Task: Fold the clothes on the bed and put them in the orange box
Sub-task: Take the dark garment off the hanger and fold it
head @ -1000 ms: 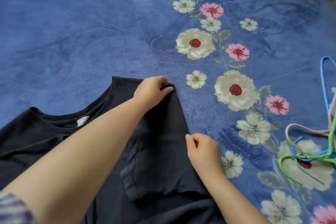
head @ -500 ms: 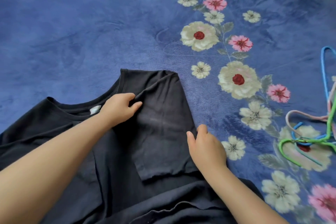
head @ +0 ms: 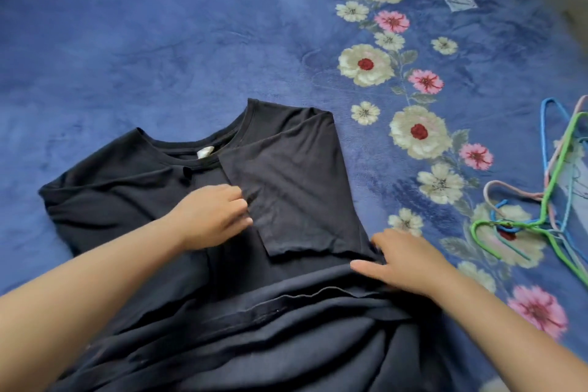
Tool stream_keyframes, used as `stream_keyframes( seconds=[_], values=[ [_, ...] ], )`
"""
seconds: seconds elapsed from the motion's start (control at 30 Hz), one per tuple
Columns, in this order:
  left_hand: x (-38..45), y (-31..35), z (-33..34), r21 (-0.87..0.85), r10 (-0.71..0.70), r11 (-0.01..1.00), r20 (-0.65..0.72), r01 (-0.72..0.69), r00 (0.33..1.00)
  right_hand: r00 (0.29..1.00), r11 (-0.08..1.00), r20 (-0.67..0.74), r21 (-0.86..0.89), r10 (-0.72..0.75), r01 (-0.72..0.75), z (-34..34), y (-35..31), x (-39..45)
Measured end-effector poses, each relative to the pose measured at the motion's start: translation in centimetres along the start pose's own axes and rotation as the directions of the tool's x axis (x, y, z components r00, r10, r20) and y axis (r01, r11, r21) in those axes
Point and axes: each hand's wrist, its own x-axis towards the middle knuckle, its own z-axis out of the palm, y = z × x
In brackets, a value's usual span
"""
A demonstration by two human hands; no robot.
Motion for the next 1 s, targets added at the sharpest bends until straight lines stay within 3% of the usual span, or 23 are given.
stream_keyframes(
  seconds=[0.03,0.07,0.1,0.13,0.17,0.2,0.3,0.4,0.5,0.6,0.73,0.83,0.9,1.0],
  values=[
    [-0.9,1.2,-1.3,-0.044,-0.053,0.997,0.235,0.065,0.971,0.988,1.000,0.153,0.022,0.015,-0.018,-0.1,0.5,-0.8],
    [-2.0,2.2,-1.9,-0.050,-0.103,0.989,0.456,0.141,0.884,0.969,0.999,0.246,0.020,0.025,-0.031,-0.3,0.9,-1.5],
    [-3.4,3.1,-2.3,-0.058,-0.125,0.976,0.642,0.211,0.756,0.955,1.000,0.296,-0.011,0.029,-0.027,-0.3,0.9,-2.0],
    [-4.8,3.8,-2.3,-0.078,-0.128,0.953,0.769,0.291,0.626,0.952,0.999,0.305,-0.026,0.029,-0.023,-0.1,1.1,-2.4],
    [-5.9,4.6,-2.5,-0.082,-0.128,0.935,0.828,0.345,0.546,0.953,0.999,0.302,-0.023,0.036,-0.030,0.1,1.1,-2.8],
    [-6.9,5.3,-2.9,-0.063,-0.148,0.928,0.842,0.367,0.518,0.956,0.999,0.291,-0.013,0.037,-0.035,0.3,1.0,-3.2],
    [-10.6,7.5,-3.4,0.105,-0.273,0.938,0.812,0.332,0.515,0.972,0.987,0.231,-0.162,0.049,-0.011,1.1,0.3,-4.9],
    [-13.9,9.5,-3.4,0.258,-0.432,0.891,0.732,0.373,0.526,1.000,0.939,0.006,-0.344,0.028,-0.024,1.9,-0.7,-6.3],
    [-16.3,10.2,-3.6,0.361,-0.576,0.816,0.579,0.451,0.578,0.956,0.903,-0.269,-0.429,-0.116,-0.011,2.4,-1.3,-6.7],
    [-18.5,10.1,-4.2,0.369,-0.679,0.732,0.472,0.573,0.562,0.911,0.946,-0.388,-0.325,-0.139,0.006,2.1,-1.0,-7.5],
    [-21.4,9.6,-4.7,0.344,-0.741,0.642,0.509,0.685,0.438,0.888,0.974,-0.440,-0.110,0.133,-0.200,-0.7,-0.8,-7.8],
    [-23.2,8.8,-4.6,0.402,-0.767,0.607,0.522,0.685,0.374,0.879,0.971,-0.415,0.057,0.235,-0.233,-2.1,-0.9,-7.8],
    [-23.8,8.1,-4.7,0.284,-0.803,0.519,0.484,0.806,0.347,0.879,0.964,-0.397,0.091,0.264,-0.248,-2.5,-1.0,-7.6],
    [-23.9,7.1,-5.1,-0.096,-0.879,0.289,0.366,0.952,0.304,0.860,0.945,-0.393,0.161,0.326,-0.285,-2.7,-1.2,-7.4]
  ],
)
